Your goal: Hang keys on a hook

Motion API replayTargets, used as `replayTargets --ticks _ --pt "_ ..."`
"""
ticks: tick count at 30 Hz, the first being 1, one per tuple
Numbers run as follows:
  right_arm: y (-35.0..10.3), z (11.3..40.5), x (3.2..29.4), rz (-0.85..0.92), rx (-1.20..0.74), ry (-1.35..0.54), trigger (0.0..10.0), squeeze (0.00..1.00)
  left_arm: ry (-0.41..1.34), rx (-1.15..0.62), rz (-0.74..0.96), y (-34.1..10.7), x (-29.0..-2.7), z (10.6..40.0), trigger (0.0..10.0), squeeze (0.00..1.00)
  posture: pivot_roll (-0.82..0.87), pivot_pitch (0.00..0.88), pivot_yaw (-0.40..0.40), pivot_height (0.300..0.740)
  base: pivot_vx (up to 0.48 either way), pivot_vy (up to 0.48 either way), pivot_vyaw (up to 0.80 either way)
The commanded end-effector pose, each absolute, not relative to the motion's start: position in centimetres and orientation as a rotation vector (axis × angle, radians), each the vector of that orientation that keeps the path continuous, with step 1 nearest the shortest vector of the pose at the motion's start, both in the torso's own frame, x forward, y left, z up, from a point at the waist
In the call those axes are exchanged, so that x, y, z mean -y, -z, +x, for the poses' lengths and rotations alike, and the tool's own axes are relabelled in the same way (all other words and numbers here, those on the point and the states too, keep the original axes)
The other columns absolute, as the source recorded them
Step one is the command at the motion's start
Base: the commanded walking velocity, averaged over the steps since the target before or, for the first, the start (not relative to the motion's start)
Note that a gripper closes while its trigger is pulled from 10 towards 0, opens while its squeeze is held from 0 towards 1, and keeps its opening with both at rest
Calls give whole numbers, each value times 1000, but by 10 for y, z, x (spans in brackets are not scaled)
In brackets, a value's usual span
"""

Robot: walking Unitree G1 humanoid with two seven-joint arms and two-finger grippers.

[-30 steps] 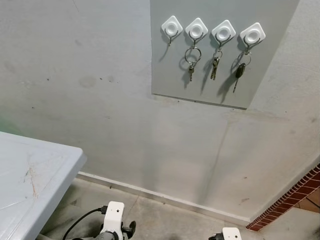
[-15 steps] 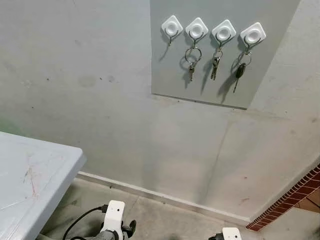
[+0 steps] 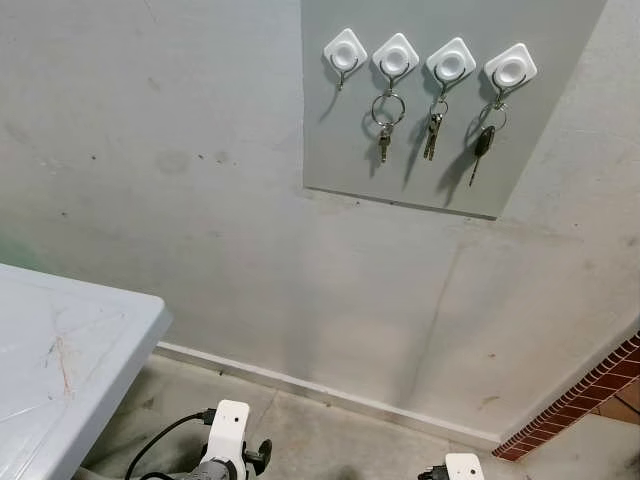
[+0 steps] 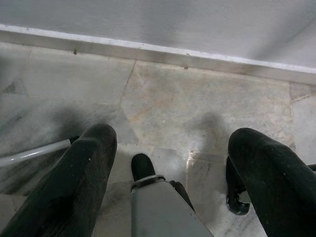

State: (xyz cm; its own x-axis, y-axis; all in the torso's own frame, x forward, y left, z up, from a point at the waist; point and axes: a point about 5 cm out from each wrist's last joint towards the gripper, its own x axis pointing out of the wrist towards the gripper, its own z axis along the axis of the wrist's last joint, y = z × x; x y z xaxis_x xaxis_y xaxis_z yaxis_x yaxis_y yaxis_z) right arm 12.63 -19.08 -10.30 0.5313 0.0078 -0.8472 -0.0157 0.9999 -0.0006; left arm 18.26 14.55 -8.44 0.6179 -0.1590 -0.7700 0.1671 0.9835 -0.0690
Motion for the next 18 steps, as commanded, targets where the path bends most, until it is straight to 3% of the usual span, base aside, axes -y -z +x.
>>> replayTargets --ticks 1,18 --pt "102 130 191 -12 -1007 -17 10000 0 181 -891 16 85 -151 182 10000 0 -52 0 16 740 0 0 0" --pt "102 131 190 -6 -1004 -15 10000 0 172 -887 14 84 -152 184 10000 0 -48 0 15 740 0 0 0"
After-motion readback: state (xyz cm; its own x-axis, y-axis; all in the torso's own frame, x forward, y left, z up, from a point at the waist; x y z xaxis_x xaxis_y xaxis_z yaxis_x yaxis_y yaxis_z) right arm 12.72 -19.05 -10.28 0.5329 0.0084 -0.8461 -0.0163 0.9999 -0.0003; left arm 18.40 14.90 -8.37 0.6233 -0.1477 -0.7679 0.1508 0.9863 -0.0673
